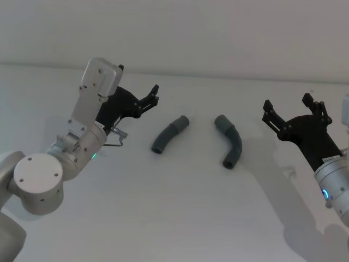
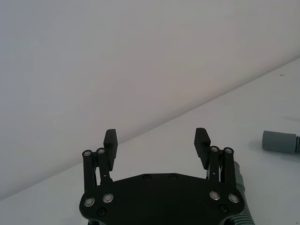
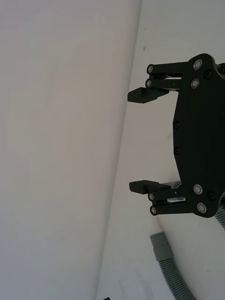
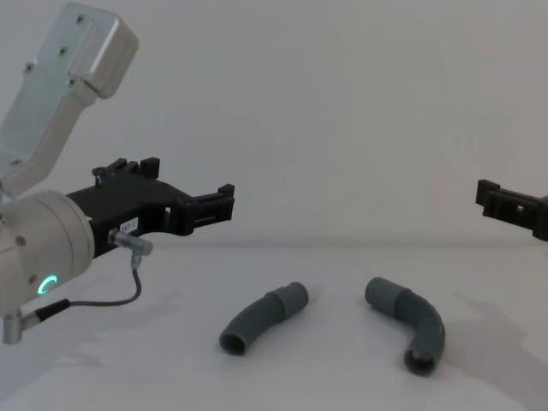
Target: Use both hands to pick up one end of the pipe from the table, align the ends, and insert them.
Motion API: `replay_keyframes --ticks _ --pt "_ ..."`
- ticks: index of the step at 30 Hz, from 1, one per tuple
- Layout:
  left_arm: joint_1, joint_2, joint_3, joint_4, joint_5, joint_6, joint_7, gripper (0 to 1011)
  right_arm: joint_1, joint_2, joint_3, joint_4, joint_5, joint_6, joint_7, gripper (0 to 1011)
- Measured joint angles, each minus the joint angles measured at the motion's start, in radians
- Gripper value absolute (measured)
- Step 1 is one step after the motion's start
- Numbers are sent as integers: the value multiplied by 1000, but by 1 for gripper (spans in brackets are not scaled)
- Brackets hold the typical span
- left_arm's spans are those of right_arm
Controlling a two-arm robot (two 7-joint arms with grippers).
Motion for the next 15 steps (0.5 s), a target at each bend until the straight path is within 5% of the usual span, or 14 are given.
replay_keyframes --ticks 15 --pt "0 0 0 0 0 0 0 1001 0 0 0 1 0 0 -1 1003"
